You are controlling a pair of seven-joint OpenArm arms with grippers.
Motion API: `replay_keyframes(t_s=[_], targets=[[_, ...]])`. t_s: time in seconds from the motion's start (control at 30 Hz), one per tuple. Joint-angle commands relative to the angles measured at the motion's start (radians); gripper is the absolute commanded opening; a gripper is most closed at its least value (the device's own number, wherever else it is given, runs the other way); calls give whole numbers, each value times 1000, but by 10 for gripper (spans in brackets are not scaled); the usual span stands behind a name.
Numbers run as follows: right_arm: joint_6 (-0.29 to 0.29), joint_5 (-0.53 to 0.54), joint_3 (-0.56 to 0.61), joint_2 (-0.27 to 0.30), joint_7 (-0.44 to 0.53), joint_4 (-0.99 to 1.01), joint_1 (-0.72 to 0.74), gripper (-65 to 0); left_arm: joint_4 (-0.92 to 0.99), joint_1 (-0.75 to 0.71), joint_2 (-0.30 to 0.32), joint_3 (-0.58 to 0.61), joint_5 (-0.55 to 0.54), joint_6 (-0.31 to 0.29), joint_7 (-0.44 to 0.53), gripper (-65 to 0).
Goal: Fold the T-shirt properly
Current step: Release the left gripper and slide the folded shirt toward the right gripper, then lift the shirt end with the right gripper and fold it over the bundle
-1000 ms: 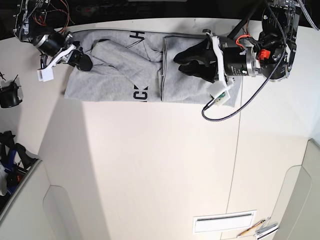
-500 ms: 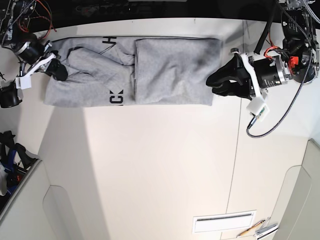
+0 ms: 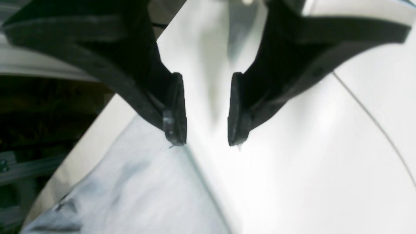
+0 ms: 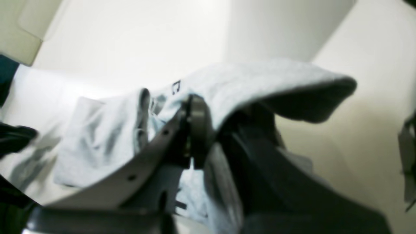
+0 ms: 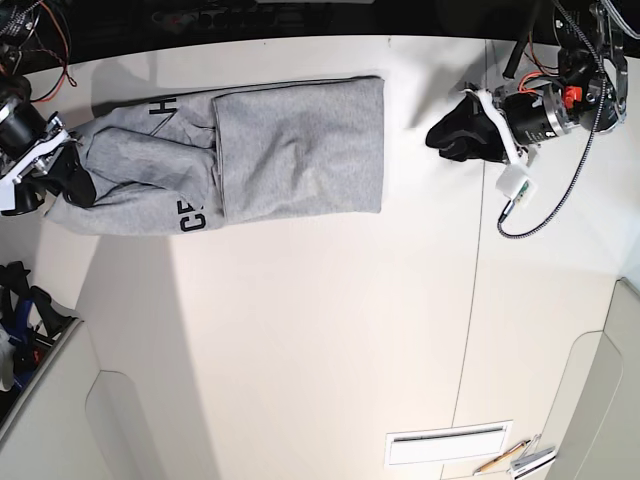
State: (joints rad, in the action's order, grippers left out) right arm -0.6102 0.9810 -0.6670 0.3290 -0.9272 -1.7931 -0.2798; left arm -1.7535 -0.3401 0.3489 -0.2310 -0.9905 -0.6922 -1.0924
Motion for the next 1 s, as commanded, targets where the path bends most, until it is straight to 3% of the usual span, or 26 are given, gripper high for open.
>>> replay_keyframes(t_s=[0.0,0.13,0.37,0.63,0.97], targets=[[-7,33,1,7,25,-33,8,-650,10,6,6,6,-19,-6,19,-429],[-6,20,72,-29,25,-78,21,-650,91,14,5,61,-12,-6,42,-429],[-6,-74,322,-105,25,-88,76,-650,110,41,-3,142,28,-6,63,-429],[-1,-155,556,-191,29,-88,127,-650,110,41,-3,143,27,-6,72,-429],[4,-204,744,-270,40,-88,137,-650,110,41,-3,143,26,-6,72,-429]])
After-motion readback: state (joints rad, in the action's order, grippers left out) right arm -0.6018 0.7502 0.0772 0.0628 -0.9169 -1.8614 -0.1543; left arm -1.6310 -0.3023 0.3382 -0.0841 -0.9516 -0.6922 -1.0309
